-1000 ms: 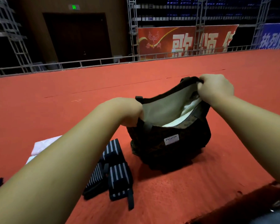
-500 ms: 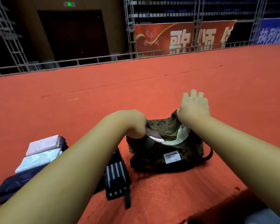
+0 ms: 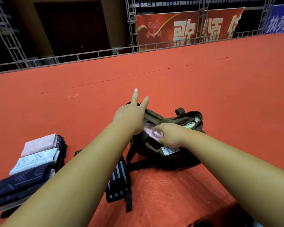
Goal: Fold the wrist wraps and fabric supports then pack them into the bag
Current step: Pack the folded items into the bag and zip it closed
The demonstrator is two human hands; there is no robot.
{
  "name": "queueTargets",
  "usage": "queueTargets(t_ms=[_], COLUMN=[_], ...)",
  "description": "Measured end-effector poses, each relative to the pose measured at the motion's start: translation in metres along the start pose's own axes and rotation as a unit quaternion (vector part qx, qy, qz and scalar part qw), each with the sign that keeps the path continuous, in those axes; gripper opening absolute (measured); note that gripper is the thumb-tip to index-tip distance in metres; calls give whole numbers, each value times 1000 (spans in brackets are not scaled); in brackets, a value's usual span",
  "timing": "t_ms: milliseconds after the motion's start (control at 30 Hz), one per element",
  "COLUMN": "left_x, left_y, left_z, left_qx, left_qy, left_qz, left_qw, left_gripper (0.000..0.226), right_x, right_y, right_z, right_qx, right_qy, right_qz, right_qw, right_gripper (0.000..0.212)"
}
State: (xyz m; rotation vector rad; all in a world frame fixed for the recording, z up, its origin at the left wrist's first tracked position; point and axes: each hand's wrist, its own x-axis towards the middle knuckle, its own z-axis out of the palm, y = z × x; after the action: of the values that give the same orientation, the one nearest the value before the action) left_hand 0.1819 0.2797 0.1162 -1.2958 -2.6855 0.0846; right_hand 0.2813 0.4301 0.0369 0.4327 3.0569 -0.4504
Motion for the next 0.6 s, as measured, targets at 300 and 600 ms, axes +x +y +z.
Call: queueTargets(t_ms=[300, 600], left_x=[9, -3], left_y=[-19, -28], left_z=[13, 9], left_qx=[-101, -147], left_qy=[19, -11], left_qz=[41, 39], left_qw=[994, 988], left_gripper=[74, 63], right_x=[-3, -4], right_y=[-23, -19], right_z=[22, 14], right_qx=[-13, 177], right_qy=[-37, 67], right_qz=[-59, 32], right_qw=[997, 981], right_gripper=[47, 50])
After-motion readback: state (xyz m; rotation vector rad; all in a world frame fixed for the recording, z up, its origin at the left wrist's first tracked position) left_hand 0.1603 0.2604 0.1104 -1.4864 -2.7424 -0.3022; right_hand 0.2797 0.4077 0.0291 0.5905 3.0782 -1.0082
